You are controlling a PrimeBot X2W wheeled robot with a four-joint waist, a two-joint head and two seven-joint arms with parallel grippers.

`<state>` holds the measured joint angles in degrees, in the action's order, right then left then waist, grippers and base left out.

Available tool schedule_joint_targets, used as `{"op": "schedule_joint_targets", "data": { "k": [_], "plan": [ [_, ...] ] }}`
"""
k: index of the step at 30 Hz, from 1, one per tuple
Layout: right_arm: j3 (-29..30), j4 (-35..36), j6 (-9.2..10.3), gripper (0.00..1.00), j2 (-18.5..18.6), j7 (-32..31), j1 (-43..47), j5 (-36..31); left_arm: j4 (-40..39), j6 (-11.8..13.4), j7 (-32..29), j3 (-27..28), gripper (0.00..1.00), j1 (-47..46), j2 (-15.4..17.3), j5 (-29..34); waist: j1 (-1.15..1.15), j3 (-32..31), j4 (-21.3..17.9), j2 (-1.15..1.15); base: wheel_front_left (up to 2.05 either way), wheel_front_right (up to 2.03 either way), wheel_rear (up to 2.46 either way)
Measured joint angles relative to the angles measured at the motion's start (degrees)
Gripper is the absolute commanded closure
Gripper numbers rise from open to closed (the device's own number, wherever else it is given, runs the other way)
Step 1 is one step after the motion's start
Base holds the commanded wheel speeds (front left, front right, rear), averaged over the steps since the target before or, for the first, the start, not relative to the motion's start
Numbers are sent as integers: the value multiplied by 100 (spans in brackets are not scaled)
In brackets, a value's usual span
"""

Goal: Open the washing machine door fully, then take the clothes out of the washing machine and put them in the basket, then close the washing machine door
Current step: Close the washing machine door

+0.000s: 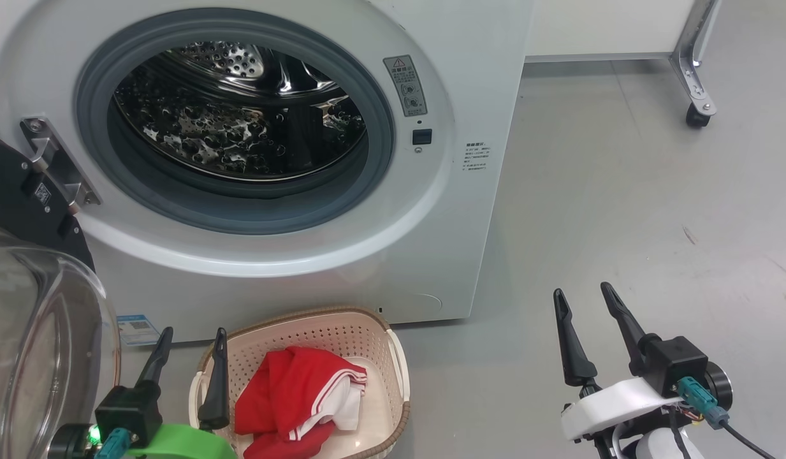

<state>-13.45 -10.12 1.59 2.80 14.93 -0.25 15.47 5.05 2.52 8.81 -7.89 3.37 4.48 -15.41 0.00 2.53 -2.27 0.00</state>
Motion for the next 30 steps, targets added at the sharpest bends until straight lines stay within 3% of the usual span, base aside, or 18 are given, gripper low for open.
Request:
{"op": "schedule_joint_targets", "data": {
  "k": [16, 30],
  "plan": [
    [1, 40, -2, 0, -3, 0, 57, 0, -560, 74, -308, -31, 0, 305, 52, 51, 0, -10, -39, 0, -8, 8, 0],
    [22, 52, -44, 0, -10, 0, 59, 0, -925, 127, -514, -43, 0, 431, 63, 75, 0, -20, -40, 0, -61, 61, 0]
  ]
}}
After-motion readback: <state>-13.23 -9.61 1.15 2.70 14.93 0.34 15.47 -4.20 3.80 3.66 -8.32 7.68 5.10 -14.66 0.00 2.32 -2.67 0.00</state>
